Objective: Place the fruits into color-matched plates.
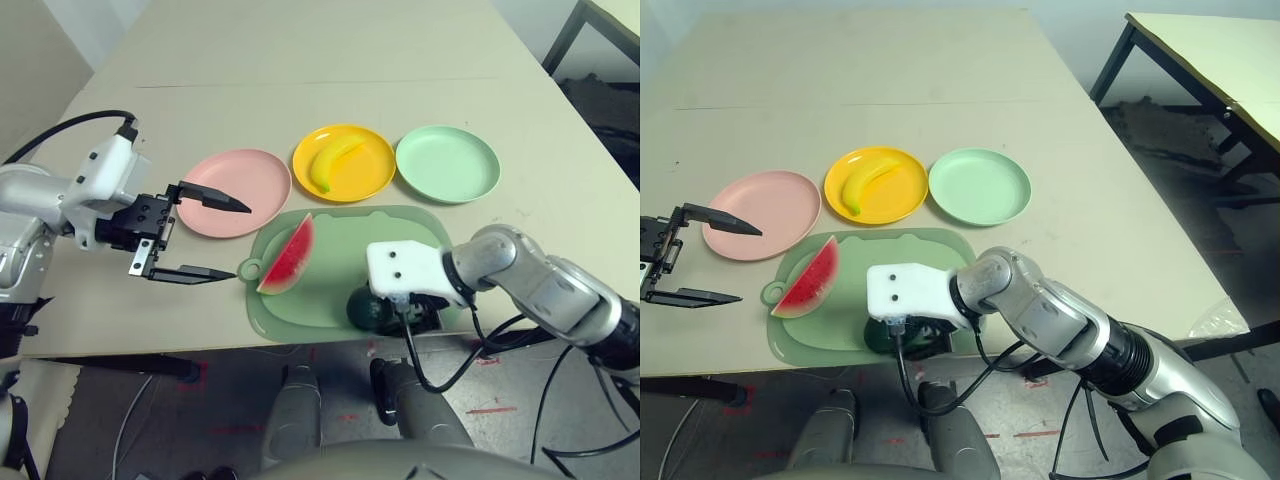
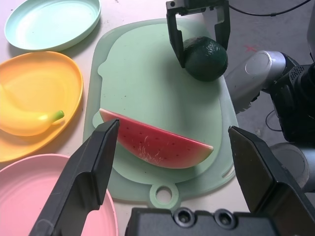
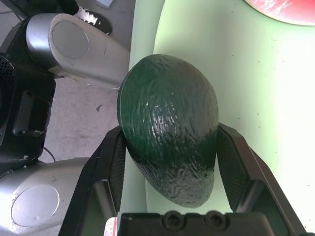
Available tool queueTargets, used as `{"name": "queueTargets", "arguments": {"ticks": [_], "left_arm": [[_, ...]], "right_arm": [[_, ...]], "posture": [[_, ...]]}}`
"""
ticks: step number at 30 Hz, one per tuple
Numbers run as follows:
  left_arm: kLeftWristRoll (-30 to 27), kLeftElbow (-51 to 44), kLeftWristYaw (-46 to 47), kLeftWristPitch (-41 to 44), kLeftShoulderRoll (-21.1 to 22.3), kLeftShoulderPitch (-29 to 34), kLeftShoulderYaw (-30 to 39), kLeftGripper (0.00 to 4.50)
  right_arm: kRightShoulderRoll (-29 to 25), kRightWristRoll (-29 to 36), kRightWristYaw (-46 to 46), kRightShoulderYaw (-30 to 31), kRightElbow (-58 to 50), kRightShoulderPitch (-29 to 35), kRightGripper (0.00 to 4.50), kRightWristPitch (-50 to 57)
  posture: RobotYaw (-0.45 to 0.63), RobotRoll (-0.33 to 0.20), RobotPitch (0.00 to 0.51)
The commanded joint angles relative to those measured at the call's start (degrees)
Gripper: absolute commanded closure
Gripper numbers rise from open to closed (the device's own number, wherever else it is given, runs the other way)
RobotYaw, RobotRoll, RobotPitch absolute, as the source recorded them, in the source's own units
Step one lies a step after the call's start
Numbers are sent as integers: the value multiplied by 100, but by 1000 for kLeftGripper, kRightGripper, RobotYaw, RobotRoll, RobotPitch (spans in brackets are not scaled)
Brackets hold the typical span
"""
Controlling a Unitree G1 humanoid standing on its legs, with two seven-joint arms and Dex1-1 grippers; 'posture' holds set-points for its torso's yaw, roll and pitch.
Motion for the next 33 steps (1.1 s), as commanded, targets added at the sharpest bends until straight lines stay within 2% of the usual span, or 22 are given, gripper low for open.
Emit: {"name": "queueTargets", "arguments": {"ticks": [1, 4, 8, 12, 15, 18, 21, 26, 30, 33], "left_arm": [[54, -39, -42, -40, 43, 3, 16, 0], [53, -40, -42, -31, 27, 1, 13, 0], [-52, -39, -42, 92, -69, -52, 23, 0], [-157, -11, -42, 166, -98, -154, 6, 0], [-240, -10, -42, 176, -89, -171, -16, 0], [-246, -8, -42, 261, -178, -208, 29, 0], [-28, 44, 102, 319, -286, -221, 60, 0], [730, 105, 936, 454, -445, -316, -72, 0], [1130, 16, 1709, 720, -728, -463, -98, 0], [1186, -152, 1994, 979, -852, -451, -79, 0]], "right_arm": [[-15, -90, -2, 61, -16, 85, 1603, -76], [-11, -120, -14, 34, -16, 115, 1603, -78], [34, -135, -32, -407, 596, -237, 1604, -287], [-12, -161, 176, -1041, 2065, -1224, 1604, -804], [-67, -405, 333, -1244, 3365, -1938, 1604, -1428], [-154, -909, 439, -1196, 4783, -2440, 1605, -2370], [-35, -1352, 350, -1169, 6139, -2758, 1610, -3194], [452, -1833, -73, -1259, 8125, -3070, 1612, -4083], [809, -2099, -374, -1314, 9031, -3197, 1612, -4591], [997, -2228, -593, -1387, 9471, -3305, 1616, -4840]], "posture": [[37, 0, 191], [33, 0, 190], [24, 0, 185], [21, 0, 178], [22, 0, 172], [26, 0, 171], [31, 0, 169], [50, 0, 168], [69, 0, 171], [76, 0, 175]]}}
